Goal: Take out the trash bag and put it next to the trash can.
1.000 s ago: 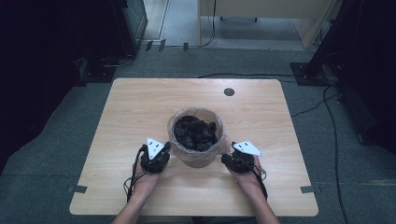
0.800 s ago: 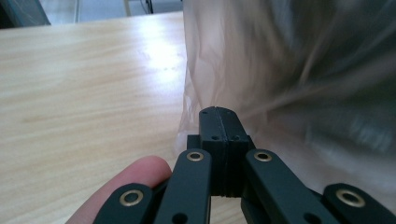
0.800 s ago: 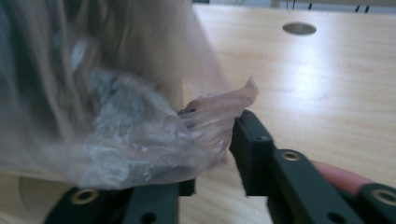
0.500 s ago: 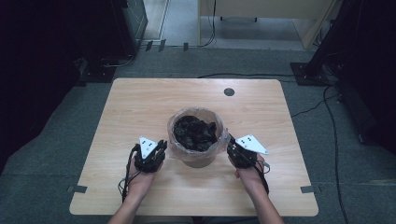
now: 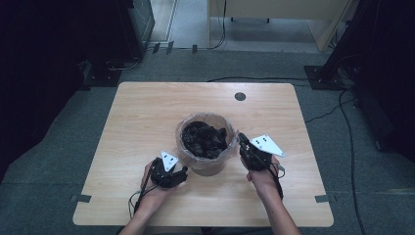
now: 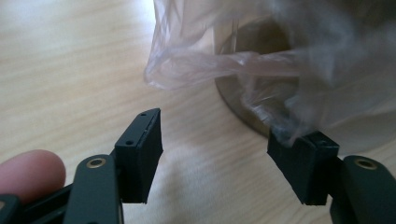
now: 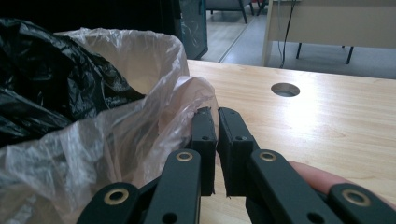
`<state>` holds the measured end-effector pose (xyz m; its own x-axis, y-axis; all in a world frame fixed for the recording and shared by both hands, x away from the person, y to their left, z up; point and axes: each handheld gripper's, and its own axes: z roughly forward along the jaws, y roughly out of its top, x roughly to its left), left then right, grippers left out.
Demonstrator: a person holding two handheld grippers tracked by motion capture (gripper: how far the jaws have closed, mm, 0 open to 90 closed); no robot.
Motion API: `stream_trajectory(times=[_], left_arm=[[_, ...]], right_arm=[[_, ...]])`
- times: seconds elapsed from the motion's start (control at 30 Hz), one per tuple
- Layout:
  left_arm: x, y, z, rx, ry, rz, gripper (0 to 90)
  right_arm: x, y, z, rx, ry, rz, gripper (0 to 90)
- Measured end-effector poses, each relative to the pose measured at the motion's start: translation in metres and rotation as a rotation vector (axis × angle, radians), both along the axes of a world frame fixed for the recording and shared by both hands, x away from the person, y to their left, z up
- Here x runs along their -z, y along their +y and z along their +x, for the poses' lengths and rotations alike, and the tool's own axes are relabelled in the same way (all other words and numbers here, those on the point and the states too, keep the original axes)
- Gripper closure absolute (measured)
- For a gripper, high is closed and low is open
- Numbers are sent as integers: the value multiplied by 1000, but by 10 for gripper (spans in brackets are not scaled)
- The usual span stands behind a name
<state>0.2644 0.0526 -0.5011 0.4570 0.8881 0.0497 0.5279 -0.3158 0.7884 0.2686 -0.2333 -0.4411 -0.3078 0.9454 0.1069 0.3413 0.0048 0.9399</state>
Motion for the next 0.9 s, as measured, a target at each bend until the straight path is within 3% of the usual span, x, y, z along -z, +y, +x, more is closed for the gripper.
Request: stream_trajectory(times=[0.07,0.1,0.2,0.23,0.27,0.37,0.43,0.67,0.9], left_arm=[[-4,3,3,-3,-19,-17,349],[-8,6,4,3,-49,-29,352],[-11,7,5,18,-80,-32,396],[-12,7,5,28,-93,-32,457],[-14,5,5,34,-107,-23,593],[-18,-1,3,67,-148,-24,772],[-19,-1,3,74,-146,-36,868],[-36,4,-1,56,-168,-96,900],[-76,10,-8,16,-289,-133,900]], right_arm=[[-3,0,1,1,-2,2,864],[-4,0,1,1,-6,0,864],[-7,1,2,1,-10,-4,864],[-9,1,3,0,-13,-8,864],[-12,1,3,0,-19,-8,864],[-16,3,4,-1,-24,-4,862],[-18,5,4,1,-30,-2,863],[-28,7,4,5,-56,-5,898],[-48,19,1,-35,-106,7,900]])
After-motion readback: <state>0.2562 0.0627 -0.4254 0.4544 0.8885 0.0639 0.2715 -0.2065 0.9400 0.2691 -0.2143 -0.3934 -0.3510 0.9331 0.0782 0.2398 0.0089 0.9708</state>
